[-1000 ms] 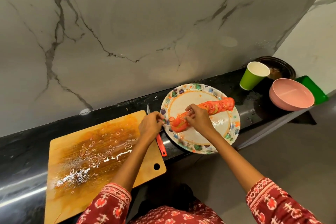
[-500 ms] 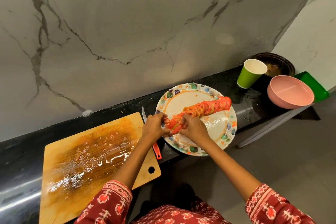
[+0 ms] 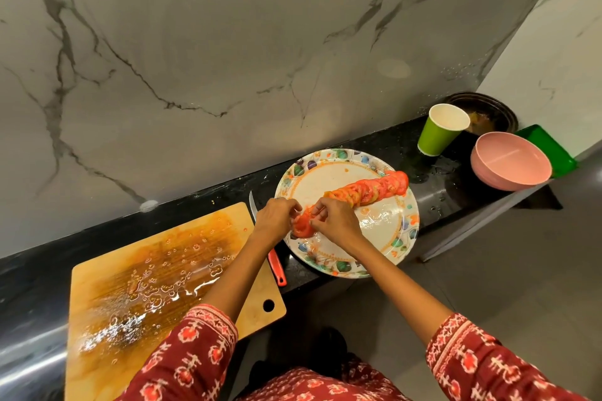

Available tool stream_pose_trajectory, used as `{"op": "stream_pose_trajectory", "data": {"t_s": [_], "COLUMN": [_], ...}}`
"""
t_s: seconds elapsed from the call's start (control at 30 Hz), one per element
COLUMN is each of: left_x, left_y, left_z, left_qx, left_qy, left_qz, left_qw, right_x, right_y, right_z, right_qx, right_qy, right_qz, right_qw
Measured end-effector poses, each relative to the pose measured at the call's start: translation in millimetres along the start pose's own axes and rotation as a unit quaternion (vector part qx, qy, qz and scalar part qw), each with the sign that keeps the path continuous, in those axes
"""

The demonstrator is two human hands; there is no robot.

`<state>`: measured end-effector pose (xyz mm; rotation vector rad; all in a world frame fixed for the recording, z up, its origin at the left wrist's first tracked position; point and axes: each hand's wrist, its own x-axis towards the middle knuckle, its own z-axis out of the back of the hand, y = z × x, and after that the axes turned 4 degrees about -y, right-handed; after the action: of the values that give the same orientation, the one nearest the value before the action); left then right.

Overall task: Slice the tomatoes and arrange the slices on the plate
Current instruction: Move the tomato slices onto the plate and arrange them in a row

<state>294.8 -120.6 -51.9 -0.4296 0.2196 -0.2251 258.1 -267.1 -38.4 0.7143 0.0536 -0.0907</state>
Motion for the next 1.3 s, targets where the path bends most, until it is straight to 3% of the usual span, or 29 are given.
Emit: {"op": "stream_pose_trajectory", "data": {"t_s": [0.17, 0.33, 0.93, 1.2, 1.3], "left_x": [14, 19, 2, -13, -22], "left_y": [-2, -1, -1, -6, -9], "left_z": [6, 5, 10, 22, 10], "left_qx": [0.071, 0.111, 0.05, -0.103, -0.09], "left_qy": [0.073, 0.082, 0.092, 0.09, 0.08], "left_qz": [-0.035, -0.036, -0.032, -0.032, -0.018], "left_qw": [0.994, 0.99, 0.994, 0.99, 0.993], "right_x": [-7, -7, -8, -2, 1], "right_y": [-3, -4, -7, -10, -13], "right_z": [-8, -8, -4, 7, 11], "right_qx": [-0.016, -0.013, 0.011, 0.036, 0.047], "right_qy": [-0.025, -0.029, -0.025, -0.053, -0.063], "right_qz": [0.001, -0.001, 0.01, 0.004, 0.001], "right_qw": [1.0, 1.0, 1.0, 0.998, 0.997]}}
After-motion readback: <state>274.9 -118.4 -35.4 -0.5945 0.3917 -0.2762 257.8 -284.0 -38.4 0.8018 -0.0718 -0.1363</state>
